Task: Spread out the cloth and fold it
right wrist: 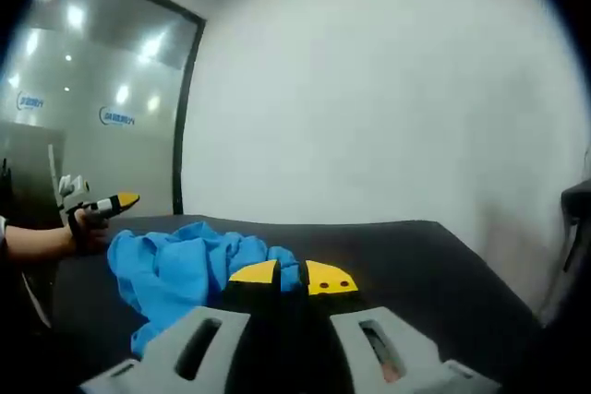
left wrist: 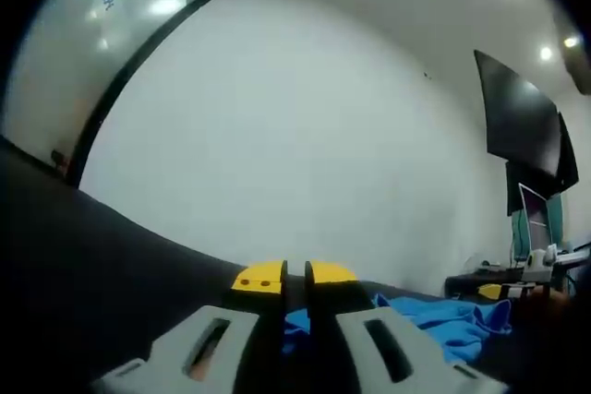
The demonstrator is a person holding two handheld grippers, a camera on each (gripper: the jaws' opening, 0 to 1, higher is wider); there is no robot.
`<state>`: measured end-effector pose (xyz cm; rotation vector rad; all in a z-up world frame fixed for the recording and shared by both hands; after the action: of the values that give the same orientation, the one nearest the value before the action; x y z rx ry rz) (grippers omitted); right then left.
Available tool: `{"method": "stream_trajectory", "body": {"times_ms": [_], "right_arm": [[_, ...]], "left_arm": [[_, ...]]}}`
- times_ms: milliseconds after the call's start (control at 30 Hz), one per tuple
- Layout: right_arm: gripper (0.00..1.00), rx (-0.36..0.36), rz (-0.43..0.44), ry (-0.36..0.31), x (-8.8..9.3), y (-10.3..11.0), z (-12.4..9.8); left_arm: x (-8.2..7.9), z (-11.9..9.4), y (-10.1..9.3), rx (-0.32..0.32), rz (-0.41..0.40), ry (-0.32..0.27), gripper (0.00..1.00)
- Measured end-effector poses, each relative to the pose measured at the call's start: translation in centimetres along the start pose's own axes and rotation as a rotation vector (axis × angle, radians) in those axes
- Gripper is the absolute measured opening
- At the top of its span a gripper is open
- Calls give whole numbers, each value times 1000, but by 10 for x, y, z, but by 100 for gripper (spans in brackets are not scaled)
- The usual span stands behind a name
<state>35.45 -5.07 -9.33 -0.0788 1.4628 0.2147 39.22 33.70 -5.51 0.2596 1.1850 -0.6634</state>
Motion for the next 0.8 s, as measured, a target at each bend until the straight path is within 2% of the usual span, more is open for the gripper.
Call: {"method": "stream_trajectory", "body": {"times_ms": [800], "right_arm": [[7,-4,-8,5,1,2,-1]], "left_arm": [[0,0,-1,2,-1,2,11]]}}
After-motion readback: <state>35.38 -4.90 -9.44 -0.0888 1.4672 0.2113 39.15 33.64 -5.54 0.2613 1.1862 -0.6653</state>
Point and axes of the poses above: the point that each gripper's makers call its tool centre point, and the gripper's own axes: z roughly forward along the fingers, y roughly to its left, x roughly out of its underside, the point moved 1 cm from there along -z, roughly backward along the fingers, and after that the axes turned 14 degrees about x, right-handed, at the moved point
